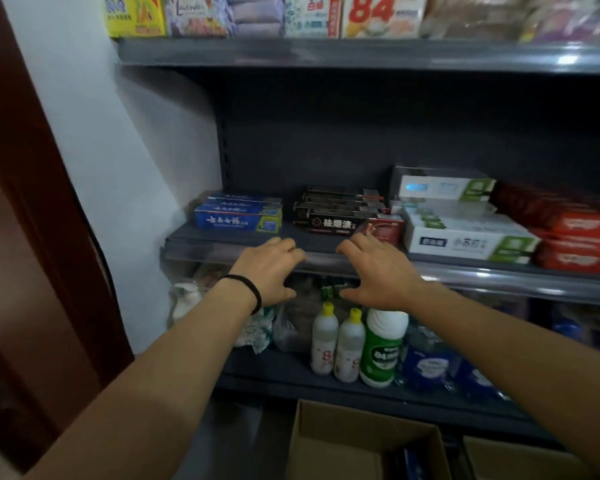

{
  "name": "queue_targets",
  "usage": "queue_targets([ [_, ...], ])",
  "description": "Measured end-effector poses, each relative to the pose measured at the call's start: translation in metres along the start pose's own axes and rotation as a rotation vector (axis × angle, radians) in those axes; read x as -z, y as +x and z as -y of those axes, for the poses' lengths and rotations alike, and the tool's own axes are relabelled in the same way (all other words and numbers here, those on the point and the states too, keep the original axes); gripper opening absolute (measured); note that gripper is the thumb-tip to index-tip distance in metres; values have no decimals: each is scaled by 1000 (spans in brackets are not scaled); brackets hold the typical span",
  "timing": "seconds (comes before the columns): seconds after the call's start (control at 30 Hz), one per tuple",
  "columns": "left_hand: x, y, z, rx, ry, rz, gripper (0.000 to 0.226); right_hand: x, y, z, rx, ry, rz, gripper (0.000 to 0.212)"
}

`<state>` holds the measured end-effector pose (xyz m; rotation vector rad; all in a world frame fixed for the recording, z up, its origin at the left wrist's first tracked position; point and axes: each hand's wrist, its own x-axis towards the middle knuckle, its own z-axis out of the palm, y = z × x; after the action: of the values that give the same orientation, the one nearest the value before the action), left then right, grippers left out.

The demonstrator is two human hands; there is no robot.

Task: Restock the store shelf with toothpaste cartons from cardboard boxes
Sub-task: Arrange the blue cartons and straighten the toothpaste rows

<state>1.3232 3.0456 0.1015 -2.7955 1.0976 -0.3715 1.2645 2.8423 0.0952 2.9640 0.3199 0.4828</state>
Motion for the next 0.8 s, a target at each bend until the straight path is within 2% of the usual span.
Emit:
queue_targets([
  [0.33,-40,-32,-132,-131,-81,24,51,-34,-148,-28,-122,-12,78,63],
  [0.53,-106,-38,-209,-292,-128,168,58,-87,-225,-45,-201,42,184,67],
  [0.8,-210,-14,-280,-554,-116,389,55,-169,-266,-78,-293,96,312,66],
])
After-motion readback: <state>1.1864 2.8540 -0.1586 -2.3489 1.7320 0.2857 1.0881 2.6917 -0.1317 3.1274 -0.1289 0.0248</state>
